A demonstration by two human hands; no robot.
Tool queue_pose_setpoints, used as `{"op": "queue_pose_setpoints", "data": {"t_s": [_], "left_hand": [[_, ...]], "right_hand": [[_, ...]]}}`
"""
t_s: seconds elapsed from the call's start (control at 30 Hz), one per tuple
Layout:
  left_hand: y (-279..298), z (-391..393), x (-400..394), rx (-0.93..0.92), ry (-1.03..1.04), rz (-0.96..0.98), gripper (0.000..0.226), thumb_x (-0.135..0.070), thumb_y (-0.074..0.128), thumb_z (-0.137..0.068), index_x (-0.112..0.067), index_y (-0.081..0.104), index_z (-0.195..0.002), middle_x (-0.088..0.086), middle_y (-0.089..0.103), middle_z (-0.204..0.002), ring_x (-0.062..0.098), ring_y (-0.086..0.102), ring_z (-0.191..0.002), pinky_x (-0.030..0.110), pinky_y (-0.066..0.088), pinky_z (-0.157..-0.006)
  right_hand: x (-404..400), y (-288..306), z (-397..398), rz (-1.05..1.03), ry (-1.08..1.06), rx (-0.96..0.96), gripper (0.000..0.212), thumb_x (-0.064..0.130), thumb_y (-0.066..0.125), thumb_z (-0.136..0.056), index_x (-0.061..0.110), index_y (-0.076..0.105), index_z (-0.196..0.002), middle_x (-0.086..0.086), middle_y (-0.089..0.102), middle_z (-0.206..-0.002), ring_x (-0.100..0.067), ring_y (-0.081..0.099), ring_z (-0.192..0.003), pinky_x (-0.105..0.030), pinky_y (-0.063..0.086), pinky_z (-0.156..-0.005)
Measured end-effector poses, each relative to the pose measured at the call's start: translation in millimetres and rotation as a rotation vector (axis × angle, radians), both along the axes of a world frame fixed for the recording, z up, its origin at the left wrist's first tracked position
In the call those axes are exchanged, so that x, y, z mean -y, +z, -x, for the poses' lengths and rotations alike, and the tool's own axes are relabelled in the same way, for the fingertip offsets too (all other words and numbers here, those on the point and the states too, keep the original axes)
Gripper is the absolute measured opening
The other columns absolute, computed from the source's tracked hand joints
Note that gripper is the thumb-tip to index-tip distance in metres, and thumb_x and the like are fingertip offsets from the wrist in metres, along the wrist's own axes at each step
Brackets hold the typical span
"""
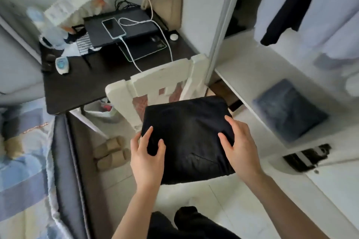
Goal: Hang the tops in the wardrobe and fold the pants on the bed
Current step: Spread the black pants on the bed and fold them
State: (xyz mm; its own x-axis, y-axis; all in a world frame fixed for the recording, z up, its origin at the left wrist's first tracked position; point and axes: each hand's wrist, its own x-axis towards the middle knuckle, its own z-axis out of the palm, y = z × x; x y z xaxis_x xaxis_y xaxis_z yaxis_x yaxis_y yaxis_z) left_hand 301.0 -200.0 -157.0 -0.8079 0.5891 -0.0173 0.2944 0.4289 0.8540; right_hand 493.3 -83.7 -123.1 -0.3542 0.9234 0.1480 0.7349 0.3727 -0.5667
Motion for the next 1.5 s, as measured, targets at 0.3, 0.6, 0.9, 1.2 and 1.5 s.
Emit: {"op": "queue_pose_setpoints", "data": {"t_s": [0.3,0.6,0.9,1.2,1.5], "left_hand": [[-14.0,-57.4,-148.9,0.154,-0.524,0.053,0.064,-0.045,0.072,-0.083,-0.045,0.044,-0.140,-0.019,0.033,-0.140,-0.004,0.039,-0.117,0.001,0.030,-0.086],[-43.5,-94.6,-323.4,0.075,-0.900,0.122,0.065,-0.037,0.071,-0.086,-0.037,0.043,-0.143,-0.012,0.031,-0.148,-0.008,0.032,-0.119,0.001,0.020,-0.097],[-89.1,-196.7,-514.2,0.003,-1.213,-0.085,0.059,-0.030,0.058,-0.095,-0.024,0.036,-0.149,0.004,0.033,-0.151,0.009,0.038,-0.131,-0.007,0.018,-0.096],[-190.8,-221.0,-544.2,-0.178,-1.661,0.616,0.106,-0.020,0.068,-0.088,-0.035,-0.013,-0.153,0.018,0.041,-0.145,0.033,0.056,-0.112,0.034,0.046,-0.085],[-206.6,-214.9,-524.0,-0.992,-1.752,0.259,0.092,0.000,0.053,-0.093,-0.032,-0.009,-0.155,0.012,-0.015,-0.162,0.041,0.019,-0.146,0.040,0.048,-0.102]], "right_hand": [[-70.4,-17.4,-99.1,0.130,-0.417,-0.067,0.047,0.024,0.060,-0.093,0.018,0.046,-0.138,-0.004,0.051,-0.129,-0.015,0.051,-0.114,-0.021,0.037,-0.091],[-162.0,-49.2,-132.4,0.175,-0.786,-0.073,0.039,0.015,0.050,-0.097,0.018,0.046,-0.136,-0.008,0.049,-0.132,-0.022,0.052,-0.114,-0.023,0.036,-0.089],[-298.0,-83.9,-188.5,-0.092,-1.258,0.065,0.040,0.015,0.047,-0.096,0.021,0.045,-0.135,-0.015,0.045,-0.133,-0.040,0.057,-0.097,-0.041,0.046,-0.072],[-308.4,-178.4,-216.3,0.632,-0.976,0.539,0.079,0.005,0.058,-0.087,0.025,0.016,-0.150,-0.026,-0.003,-0.156,-0.043,0.021,-0.139,-0.045,0.023,-0.116],[-295.2,-215.1,-213.4,0.485,-0.880,0.838,0.098,0.014,0.061,-0.089,0.025,-0.013,-0.151,-0.038,-0.016,-0.150,-0.049,0.009,-0.142,-0.048,0.015,-0.117]]}}
